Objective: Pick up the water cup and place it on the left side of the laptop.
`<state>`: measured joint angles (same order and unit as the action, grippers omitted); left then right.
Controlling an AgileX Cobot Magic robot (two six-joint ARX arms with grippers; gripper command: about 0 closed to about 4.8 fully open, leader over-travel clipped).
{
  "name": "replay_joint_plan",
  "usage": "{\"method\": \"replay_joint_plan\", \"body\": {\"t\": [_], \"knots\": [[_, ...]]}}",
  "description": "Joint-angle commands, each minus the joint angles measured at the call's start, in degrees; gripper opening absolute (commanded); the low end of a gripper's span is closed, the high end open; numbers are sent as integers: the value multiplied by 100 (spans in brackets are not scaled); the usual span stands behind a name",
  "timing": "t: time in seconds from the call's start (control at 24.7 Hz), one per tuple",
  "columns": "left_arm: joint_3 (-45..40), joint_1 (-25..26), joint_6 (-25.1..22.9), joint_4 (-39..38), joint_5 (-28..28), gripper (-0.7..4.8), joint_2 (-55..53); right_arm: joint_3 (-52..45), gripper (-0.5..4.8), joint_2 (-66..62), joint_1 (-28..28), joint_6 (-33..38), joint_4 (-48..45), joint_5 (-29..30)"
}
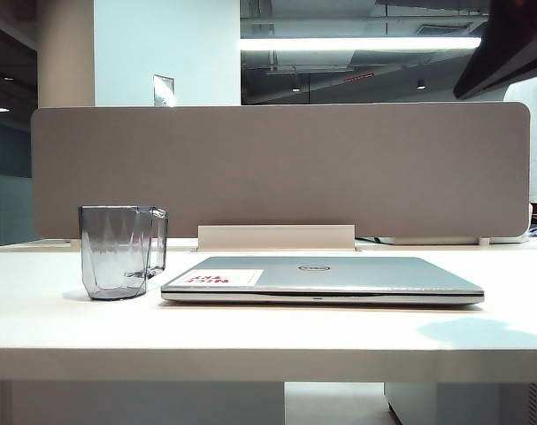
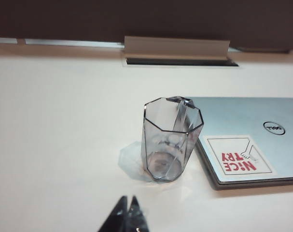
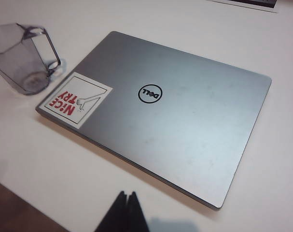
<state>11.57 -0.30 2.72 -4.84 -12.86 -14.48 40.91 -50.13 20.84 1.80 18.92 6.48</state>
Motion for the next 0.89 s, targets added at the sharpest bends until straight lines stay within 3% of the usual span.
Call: {"method": "replay_joint_plan", "body": {"t": [0.04,0.28,0.53,0.89], "knots": [[389,-2,-83,212,-190,-6,-793,-105,-6,328,7,175,26,4],[1154,-4,-385,588,-247,-6,-2354,-116,-6,706,13,271,254,4],[2337,-4,-385,796,-402,-6,-4345,-116,-6,852,15,269,396,2],[3386,-11,-612,682,-411,-6,-5611,-116,-6,857,15,267,402,-22]]}}
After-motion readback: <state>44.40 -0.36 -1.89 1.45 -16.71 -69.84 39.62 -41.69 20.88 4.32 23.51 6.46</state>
